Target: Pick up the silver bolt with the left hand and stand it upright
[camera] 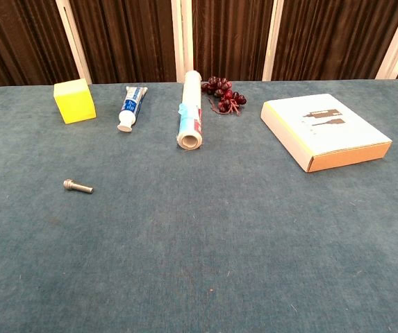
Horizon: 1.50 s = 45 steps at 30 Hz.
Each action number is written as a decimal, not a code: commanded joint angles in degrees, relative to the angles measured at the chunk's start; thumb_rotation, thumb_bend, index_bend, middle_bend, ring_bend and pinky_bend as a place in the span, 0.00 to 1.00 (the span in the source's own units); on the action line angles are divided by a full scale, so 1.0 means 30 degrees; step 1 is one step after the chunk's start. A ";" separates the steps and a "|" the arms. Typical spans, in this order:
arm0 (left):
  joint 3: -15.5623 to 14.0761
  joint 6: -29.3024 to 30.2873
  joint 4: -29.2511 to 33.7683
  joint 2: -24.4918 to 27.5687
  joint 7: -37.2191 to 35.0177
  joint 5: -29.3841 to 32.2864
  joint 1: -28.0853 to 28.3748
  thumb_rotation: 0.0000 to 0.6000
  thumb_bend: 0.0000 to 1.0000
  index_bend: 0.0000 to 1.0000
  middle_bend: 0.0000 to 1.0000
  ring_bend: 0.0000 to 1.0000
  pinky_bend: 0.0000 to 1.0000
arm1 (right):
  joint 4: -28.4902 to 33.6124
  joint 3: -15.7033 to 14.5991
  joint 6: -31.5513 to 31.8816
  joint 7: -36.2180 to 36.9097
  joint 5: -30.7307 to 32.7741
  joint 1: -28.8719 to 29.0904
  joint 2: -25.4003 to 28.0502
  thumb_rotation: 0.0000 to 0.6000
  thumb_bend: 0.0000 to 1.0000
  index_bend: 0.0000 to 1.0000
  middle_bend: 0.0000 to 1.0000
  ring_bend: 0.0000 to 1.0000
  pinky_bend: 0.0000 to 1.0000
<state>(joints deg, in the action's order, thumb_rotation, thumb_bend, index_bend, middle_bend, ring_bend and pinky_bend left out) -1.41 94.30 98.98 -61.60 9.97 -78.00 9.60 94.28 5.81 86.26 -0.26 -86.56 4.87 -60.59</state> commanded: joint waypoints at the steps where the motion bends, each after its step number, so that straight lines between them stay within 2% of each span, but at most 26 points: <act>1: 0.0093 -0.0133 0.0028 0.0033 -0.0049 -0.0072 -0.0090 1.00 0.21 0.15 0.05 0.00 0.02 | 0.0084 -0.0017 -0.0160 -0.0190 0.0124 0.0071 -0.0018 1.00 0.15 0.15 0.14 0.08 0.01; 20: 0.0590 -0.0418 -0.0080 0.0048 -0.0400 -0.1104 -0.0592 1.00 0.21 0.15 0.06 0.00 0.02 | 0.1020 -0.0349 -0.0238 0.0243 -0.0049 -0.0102 0.0666 1.00 0.15 0.15 0.14 0.08 0.01; 27: 0.0913 -0.1612 -0.0464 -0.0258 0.0264 -0.0732 -0.0167 1.00 0.21 0.15 0.06 0.00 0.02 | 0.1209 -0.0366 -0.0110 0.0377 -0.0096 -0.0177 0.0874 1.00 0.15 0.15 0.14 0.08 0.01; 31: 0.1465 -0.3150 -0.0583 -0.0335 0.1630 -0.0216 0.0864 1.00 0.21 0.18 0.07 0.00 0.02 | 0.1321 -0.0384 -0.0121 0.0276 -0.0114 -0.0171 0.0894 1.00 0.15 0.15 0.14 0.08 0.01; 36: 0.2412 -0.6100 -0.0301 0.0034 0.3442 0.0487 0.3039 1.00 0.22 0.23 0.08 0.00 0.02 | 0.1453 -0.0353 -0.0157 -0.0077 0.0068 -0.0173 0.0851 1.00 0.15 0.15 0.14 0.08 0.01; 45: 0.3325 -1.1161 0.0451 0.0256 0.6314 0.3239 0.6277 1.00 0.26 0.26 0.09 0.00 0.02 | 0.1581 -0.0390 -0.0322 -0.0606 0.0280 -0.0157 0.0773 1.00 0.15 0.15 0.14 0.08 0.01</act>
<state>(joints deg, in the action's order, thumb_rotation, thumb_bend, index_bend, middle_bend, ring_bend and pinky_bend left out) 7.45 64.38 99.38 -60.89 26.48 -70.80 25.45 98.98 4.68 85.35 -1.98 -85.72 4.39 -58.26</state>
